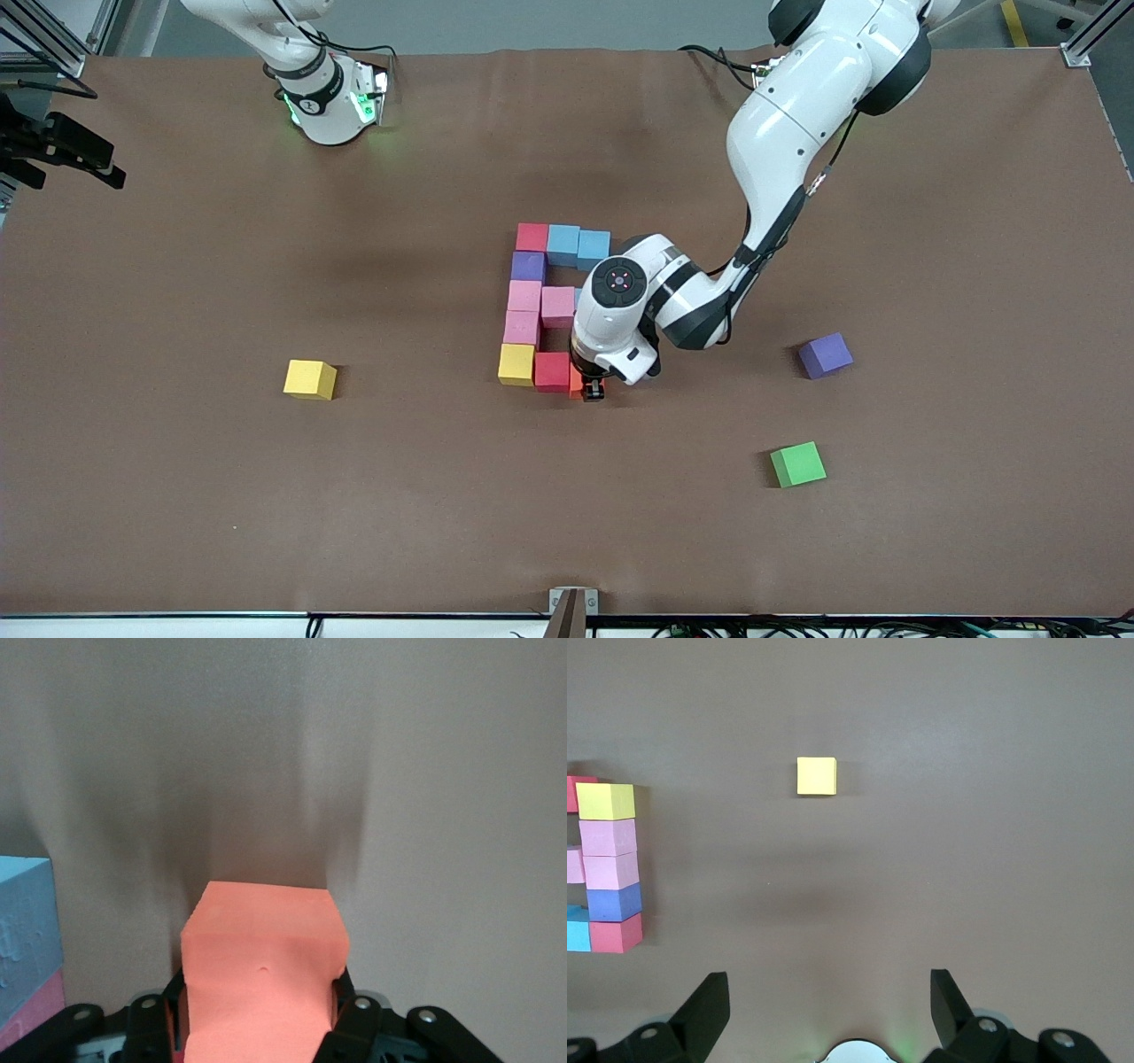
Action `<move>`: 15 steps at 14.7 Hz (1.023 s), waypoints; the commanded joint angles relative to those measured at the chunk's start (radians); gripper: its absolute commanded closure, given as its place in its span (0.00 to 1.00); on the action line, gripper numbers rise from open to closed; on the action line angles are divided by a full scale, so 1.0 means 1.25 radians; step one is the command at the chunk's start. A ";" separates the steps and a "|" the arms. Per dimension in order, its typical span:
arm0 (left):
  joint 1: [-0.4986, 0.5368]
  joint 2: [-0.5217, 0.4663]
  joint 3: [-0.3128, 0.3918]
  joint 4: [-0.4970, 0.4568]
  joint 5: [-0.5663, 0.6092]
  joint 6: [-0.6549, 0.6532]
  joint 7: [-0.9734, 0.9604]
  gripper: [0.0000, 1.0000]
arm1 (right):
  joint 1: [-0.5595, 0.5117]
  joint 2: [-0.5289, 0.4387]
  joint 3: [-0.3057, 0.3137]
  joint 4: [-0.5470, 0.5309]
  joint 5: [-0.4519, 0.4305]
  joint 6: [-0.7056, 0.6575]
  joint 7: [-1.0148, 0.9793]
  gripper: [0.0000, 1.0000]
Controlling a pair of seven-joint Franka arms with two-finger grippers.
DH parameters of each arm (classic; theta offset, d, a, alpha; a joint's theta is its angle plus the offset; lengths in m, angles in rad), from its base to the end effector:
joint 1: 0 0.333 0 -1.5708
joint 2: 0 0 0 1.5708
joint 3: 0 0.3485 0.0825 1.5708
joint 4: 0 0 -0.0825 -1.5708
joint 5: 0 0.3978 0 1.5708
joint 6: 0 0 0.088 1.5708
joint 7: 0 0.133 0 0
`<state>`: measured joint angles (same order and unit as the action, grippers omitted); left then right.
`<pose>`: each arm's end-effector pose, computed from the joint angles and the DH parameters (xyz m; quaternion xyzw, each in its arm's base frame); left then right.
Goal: Arrange 11 blocks into digit 3
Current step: 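Lower the orange cube beside the red cube and open the left gripper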
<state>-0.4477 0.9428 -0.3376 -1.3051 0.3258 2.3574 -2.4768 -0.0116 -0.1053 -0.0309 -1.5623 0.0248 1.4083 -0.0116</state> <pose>0.6182 -0.5080 0.1896 0.6829 0.7258 -0.0116 0.0816 0.5124 -0.0192 0.6783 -0.9995 0.0136 0.0240 0.0146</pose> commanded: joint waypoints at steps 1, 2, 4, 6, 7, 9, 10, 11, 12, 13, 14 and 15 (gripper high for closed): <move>-0.017 0.041 0.004 0.029 -0.023 0.025 -0.011 0.59 | -0.012 0.001 0.006 0.007 0.010 0.000 -0.010 0.00; -0.017 0.040 0.004 0.029 -0.023 0.025 -0.011 0.58 | -0.012 0.001 0.006 0.007 0.010 0.000 -0.010 0.00; -0.017 0.039 0.004 0.029 -0.023 0.031 -0.011 0.58 | -0.010 0.001 0.006 0.007 0.010 0.001 -0.010 0.00; -0.017 0.039 0.003 0.029 -0.023 0.035 -0.011 0.58 | -0.010 0.001 0.007 0.007 0.010 -0.001 -0.010 0.00; -0.017 0.039 0.004 0.029 -0.023 0.035 -0.011 0.58 | -0.010 0.001 0.007 0.007 0.008 -0.003 -0.012 0.00; -0.017 0.039 0.004 0.029 -0.023 0.036 -0.010 0.57 | -0.015 0.001 0.006 0.005 0.007 -0.003 -0.010 0.00; -0.017 0.039 0.004 0.029 -0.021 0.036 -0.009 0.54 | -0.015 0.001 0.006 0.005 0.007 0.000 -0.010 0.00; -0.016 0.036 0.004 0.028 -0.021 0.036 -0.002 0.41 | -0.015 0.001 0.006 0.007 0.007 0.000 -0.010 0.00; -0.016 0.034 0.004 0.028 -0.020 0.036 0.002 0.11 | -0.014 0.001 0.006 0.007 0.005 -0.002 -0.010 0.00; -0.015 0.029 0.004 0.028 -0.020 0.036 0.003 0.00 | -0.014 0.001 0.006 0.005 0.004 -0.003 -0.012 0.00; -0.014 0.025 0.004 0.028 -0.020 0.035 0.003 0.00 | -0.014 0.002 0.006 0.007 0.002 0.000 -0.012 0.00; -0.012 0.019 0.004 0.028 -0.020 0.033 0.003 0.00 | -0.014 0.002 0.006 0.007 0.002 0.004 -0.012 0.00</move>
<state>-0.4522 0.9487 -0.3378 -1.3042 0.3229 2.3898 -2.4771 -0.0116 -0.1052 -0.0318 -1.5623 0.0248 1.4098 -0.0126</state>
